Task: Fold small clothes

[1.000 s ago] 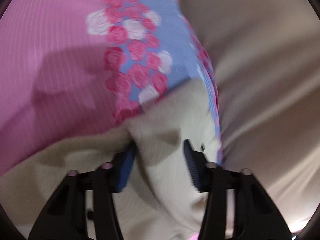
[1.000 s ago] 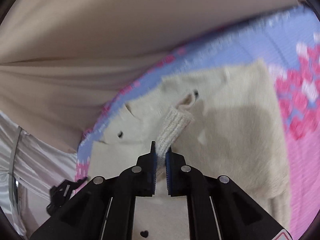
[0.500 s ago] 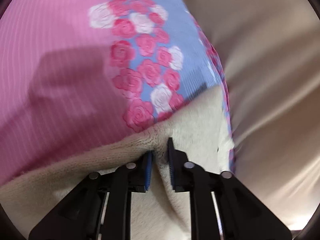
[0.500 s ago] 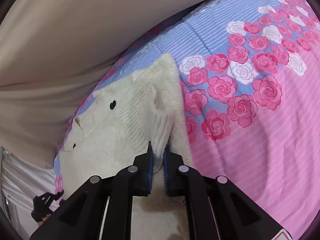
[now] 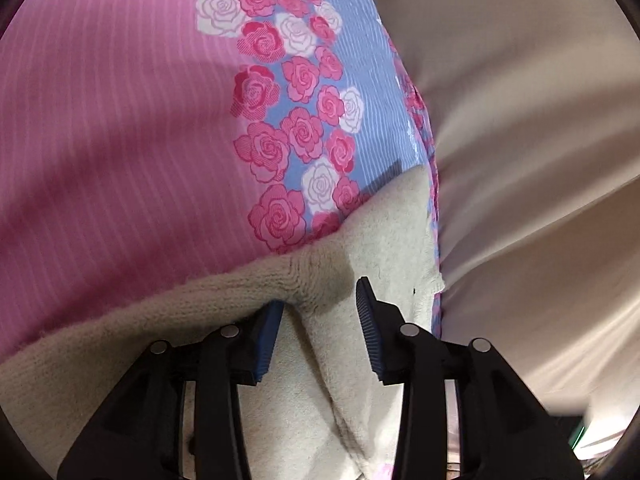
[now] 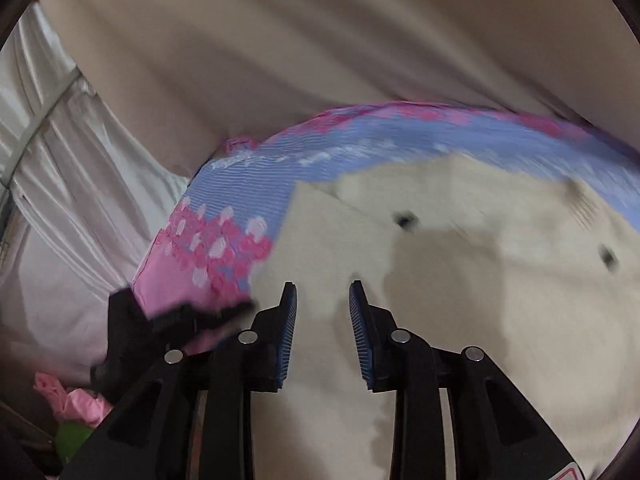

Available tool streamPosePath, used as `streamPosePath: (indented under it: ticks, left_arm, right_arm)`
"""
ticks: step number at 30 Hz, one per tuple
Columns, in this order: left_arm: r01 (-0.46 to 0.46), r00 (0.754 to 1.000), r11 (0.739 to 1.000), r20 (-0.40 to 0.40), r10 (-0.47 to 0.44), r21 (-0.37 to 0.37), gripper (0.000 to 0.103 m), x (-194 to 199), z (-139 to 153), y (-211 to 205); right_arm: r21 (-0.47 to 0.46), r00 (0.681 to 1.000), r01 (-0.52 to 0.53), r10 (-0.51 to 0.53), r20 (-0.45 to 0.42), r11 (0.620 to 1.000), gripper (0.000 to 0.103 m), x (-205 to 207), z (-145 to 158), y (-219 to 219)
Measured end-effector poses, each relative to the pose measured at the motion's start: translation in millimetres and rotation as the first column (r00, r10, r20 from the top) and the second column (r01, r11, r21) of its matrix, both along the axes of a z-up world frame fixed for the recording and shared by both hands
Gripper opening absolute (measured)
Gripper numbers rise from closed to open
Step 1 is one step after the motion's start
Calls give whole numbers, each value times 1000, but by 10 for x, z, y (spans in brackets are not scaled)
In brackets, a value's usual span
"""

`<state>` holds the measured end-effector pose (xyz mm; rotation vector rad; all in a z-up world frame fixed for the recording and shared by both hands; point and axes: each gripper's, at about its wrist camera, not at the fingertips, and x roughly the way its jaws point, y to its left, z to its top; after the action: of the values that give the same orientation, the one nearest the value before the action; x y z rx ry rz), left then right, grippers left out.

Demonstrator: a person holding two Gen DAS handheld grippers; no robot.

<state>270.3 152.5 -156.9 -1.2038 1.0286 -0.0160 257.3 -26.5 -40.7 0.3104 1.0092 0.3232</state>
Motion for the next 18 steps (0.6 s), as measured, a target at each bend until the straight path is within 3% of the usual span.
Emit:
streamPosePath:
  ticks: [3,7,9,11,12,14,18]
  left_arm:
    - [32,999,999,8,-32,38,29,-1,17,-27]
    - [76,997,994,11,-77,73,22,9,11,-43]
    - [94,995,993,14,-96,75,20,7,2,-23]
    - [107,994,991,18,-109,74,18,6,-7,-9]
    - [114,993,991,20,-116,76,16,-1,-9,-3]
    - [118,993,990,23,-120,74,14,1,-20,8]
    - [116,993,989,26,-119,93,13,-82,-4,12]
  right_arm:
    - [-58,1000,-22,22,-9,998,35,534,-121,331]
    - [-124,995,-43,31,-98,991,41,1160,-430,532]
    - [-140,991,-54,36,-132,989,41,1243,-557,545]
    - [-130,983,-86,63,-170,988,15,1329,-688,600]
    - [-149,982,-110,85,-166,983,9,1334,-690,630]
    - [-138,988,-125,110,-111,982,8,1352,-626,640]
    - [-76,999,-17,13,-51,997,6,1473,-609,443]
